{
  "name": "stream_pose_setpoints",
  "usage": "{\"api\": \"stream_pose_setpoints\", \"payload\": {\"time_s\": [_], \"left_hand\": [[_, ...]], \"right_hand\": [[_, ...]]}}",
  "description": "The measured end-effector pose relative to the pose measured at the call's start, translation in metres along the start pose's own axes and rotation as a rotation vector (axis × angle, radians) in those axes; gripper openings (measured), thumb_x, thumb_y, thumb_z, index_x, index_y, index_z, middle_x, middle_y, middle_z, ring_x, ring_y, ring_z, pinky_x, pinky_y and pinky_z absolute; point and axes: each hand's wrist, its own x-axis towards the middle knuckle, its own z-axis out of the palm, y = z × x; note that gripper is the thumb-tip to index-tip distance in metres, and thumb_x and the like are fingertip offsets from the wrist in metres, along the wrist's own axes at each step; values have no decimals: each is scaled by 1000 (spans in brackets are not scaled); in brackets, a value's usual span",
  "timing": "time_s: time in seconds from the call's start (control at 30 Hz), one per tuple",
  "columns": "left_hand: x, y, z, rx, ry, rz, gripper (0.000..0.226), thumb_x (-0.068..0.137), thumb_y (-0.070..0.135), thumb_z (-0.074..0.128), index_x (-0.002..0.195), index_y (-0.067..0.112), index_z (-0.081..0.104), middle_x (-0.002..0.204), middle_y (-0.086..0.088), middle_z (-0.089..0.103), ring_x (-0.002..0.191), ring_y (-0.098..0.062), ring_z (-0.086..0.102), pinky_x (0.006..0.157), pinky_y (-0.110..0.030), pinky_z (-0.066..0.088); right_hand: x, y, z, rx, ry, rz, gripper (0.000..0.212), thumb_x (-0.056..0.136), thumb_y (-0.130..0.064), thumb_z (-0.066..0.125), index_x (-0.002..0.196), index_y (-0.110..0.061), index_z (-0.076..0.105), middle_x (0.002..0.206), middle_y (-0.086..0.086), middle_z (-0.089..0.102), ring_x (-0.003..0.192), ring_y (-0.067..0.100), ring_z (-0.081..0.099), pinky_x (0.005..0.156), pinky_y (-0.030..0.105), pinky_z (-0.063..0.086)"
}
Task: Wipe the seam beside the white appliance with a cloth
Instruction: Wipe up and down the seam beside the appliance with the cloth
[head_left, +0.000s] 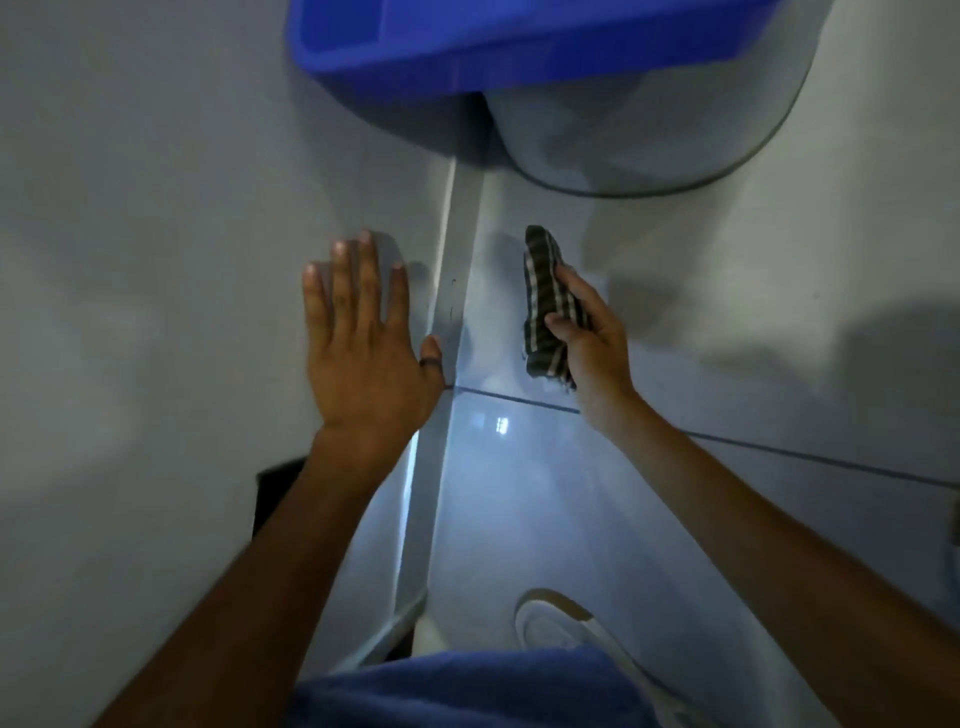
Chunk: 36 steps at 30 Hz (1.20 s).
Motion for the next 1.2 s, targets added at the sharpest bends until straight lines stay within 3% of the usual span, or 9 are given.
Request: {"api": "stream_pose_setpoints", "payload": {"time_s": [0.17, 0.33, 0.43, 0.6, 0.7, 0.77, 0.9, 1.0, 1.2], "left_hand": [[23, 5, 10, 322, -56, 17, 84, 103, 70, 13, 172, 25, -4, 178, -11, -24, 164, -32, -27, 127, -61, -22], [12, -16, 12, 343, 65, 66, 78, 105, 64, 16, 171, 28, -2, 180, -5, -17, 166, -27, -21, 123, -56, -29], [-17, -32, 12, 338, 135, 65, 76, 106, 56, 26, 172, 27, 3, 181, -5, -10, 167, -30, -16, 123, -55, -34], [-38, -34, 28, 333, 186, 22, 78, 105, 55, 34, 173, 29, 5, 181, -3, -12, 167, -29, -16, 121, -54, -34], [-22, -31, 36, 366, 280, 15, 77, 106, 55, 33, 173, 28, 7, 181, -5, -11, 167, -32, -13, 123, -57, -29], [-17, -32, 40, 407, 304, 22, 76, 107, 55, 32, 174, 27, 7, 181, -6, -10, 167, -34, -9, 125, -60, -24], [-12, -31, 45, 445, 331, 26, 75, 108, 55, 30, 174, 27, 7, 181, -7, -10, 167, -36, -10, 123, -63, -25], [-9, -31, 45, 471, 349, 27, 76, 107, 56, 27, 174, 26, 5, 181, -8, -12, 166, -37, -11, 121, -63, -27], [-8, -31, 45, 468, 362, 35, 75, 108, 54, 26, 174, 27, 3, 181, -8, -14, 166, -38, -12, 119, -62, -31]], "right_hand": [[42, 36, 38, 14, -100, -133, 60, 99, 5, 54, 152, -22, 48, 165, 2, 42, 152, 24, 42, 126, 51, 38], [83, 62, 91, -576, -231, -414, 58, 110, -24, 45, 162, -6, 24, 173, 16, 18, 163, 37, 6, 135, 44, 7], [99, 67, 108, -652, -193, -470, 65, 111, -30, 37, 162, 0, 11, 173, 23, 6, 163, 40, 0, 134, 49, 3], [119, 67, 114, -534, -185, -489, 68, 108, -39, 39, 162, -5, 14, 174, 21, 6, 163, 39, 6, 131, 53, 24], [136, 52, 118, -465, -182, -440, 60, 102, -53, 38, 152, -21, 26, 169, 14, 23, 148, 37, 44, 106, 53, 55], [139, 46, 124, -385, -145, -415, 58, 99, -58, 37, 145, -22, 32, 167, 10, 25, 136, 32, 55, 91, 48, 63], [100, 76, 132, -343, -72, -413, 66, 103, -52, 35, 160, -22, 20, 175, 6, 14, 162, 24, 18, 127, 42, 33], [32, 135, 132, -409, -52, -439, 66, 107, -53, 26, 165, -26, 8, 177, 3, 6, 165, 20, 5, 133, 39, 17], [-49, 197, 134, -417, -87, -424, 66, 106, -55, 23, 164, -32, 1, 174, -9, -3, 165, 16, 2, 134, 46, 14]]}}
